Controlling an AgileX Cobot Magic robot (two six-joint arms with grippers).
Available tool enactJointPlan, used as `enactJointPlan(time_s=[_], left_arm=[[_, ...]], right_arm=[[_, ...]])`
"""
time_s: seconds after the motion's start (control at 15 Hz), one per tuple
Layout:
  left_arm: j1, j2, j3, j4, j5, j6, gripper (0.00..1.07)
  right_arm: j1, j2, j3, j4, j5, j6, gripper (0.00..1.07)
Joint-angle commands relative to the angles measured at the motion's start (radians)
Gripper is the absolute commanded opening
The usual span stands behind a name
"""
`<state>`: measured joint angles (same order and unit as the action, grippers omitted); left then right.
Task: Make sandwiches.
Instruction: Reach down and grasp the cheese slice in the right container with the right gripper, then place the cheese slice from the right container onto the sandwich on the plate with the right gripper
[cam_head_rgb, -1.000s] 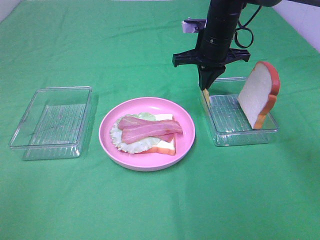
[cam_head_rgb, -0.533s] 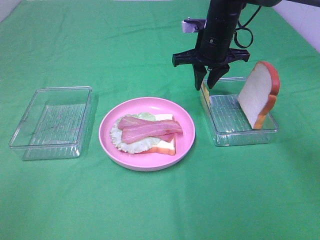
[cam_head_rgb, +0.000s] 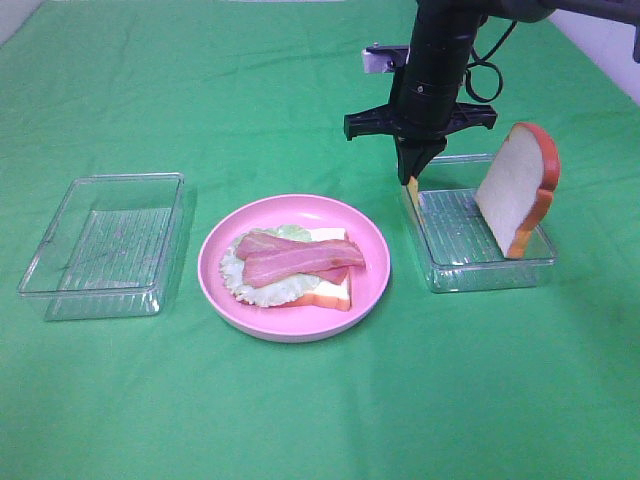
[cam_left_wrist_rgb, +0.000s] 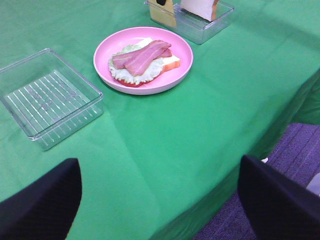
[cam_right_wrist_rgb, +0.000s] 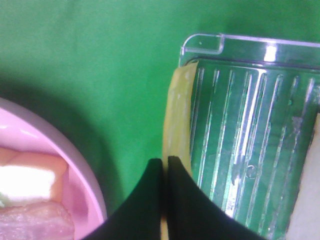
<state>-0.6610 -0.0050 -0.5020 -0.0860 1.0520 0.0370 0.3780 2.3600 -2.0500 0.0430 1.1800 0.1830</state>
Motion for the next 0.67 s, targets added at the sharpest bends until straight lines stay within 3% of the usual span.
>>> enactJointPlan(time_s=[0.07,0.4,0.67], left_arm=[[-0.002,-0.022,0.003,0.001,-0.005,-0.005,0.8],[-0.002,-0.022,0.003,0.001,-0.005,-0.005,0.8],[-0.002,-0.022,0.003,0.001,-0.005,-0.005,0.8]], right_arm=[[-0.005,-0.001,-0.006,-0.019,0.009,-0.001,0.0],[-0.005,-0.117,-0.008,0.022,0.043,-0.069,0.0],[-0.003,-0.178,-0.005,0.262,0.083,-0.208,0.0]])
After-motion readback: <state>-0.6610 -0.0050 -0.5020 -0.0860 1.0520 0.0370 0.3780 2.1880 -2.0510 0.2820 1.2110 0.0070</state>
